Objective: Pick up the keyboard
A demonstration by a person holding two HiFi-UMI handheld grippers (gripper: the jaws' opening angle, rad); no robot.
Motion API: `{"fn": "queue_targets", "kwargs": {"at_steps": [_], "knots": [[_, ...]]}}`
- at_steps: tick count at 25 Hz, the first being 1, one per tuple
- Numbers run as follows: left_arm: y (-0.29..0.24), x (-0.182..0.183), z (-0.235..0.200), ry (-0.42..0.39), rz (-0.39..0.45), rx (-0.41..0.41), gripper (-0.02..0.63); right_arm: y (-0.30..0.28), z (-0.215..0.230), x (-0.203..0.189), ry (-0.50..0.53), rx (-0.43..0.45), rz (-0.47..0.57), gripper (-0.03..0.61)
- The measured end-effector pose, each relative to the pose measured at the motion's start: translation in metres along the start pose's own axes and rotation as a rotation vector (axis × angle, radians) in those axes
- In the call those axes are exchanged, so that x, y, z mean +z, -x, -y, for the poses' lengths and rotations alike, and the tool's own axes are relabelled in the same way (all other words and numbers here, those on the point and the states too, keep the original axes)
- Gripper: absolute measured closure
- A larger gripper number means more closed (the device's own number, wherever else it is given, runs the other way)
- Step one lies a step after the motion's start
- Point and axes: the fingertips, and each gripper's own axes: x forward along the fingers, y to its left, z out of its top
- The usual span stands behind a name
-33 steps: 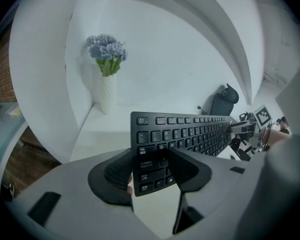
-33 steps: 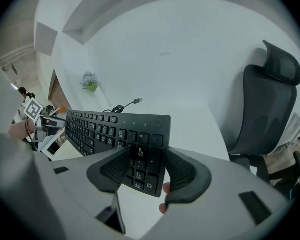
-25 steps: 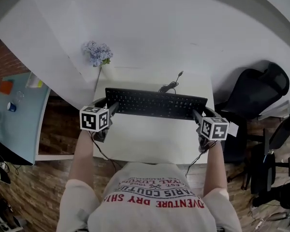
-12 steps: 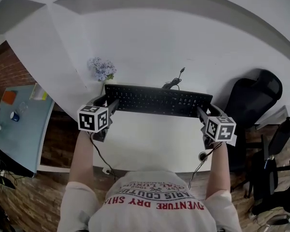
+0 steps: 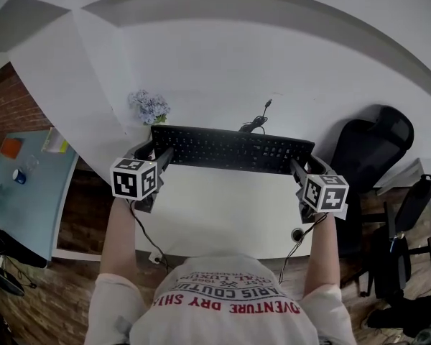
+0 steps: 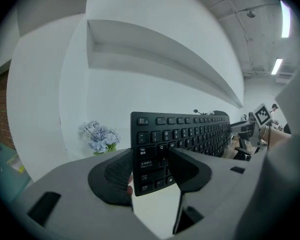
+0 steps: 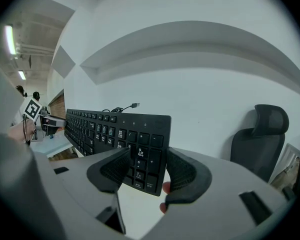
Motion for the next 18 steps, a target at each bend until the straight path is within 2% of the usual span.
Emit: {"fn": "queue_targets", "kwargs": {"at_steps": [6,18], "knots": [[-0.005,0.0,-0.002,-0.014,-0.014,0.007,0.377,-0.004,0.001,-0.006,-0.008,-0.002,-0.021,0.337],[-0.01,-0.009,-0.001,0.01,-0.029,0.011,0.377,-0.008,0.005,-0.008,0.006,-0.005,-0.042,0.337]]}}
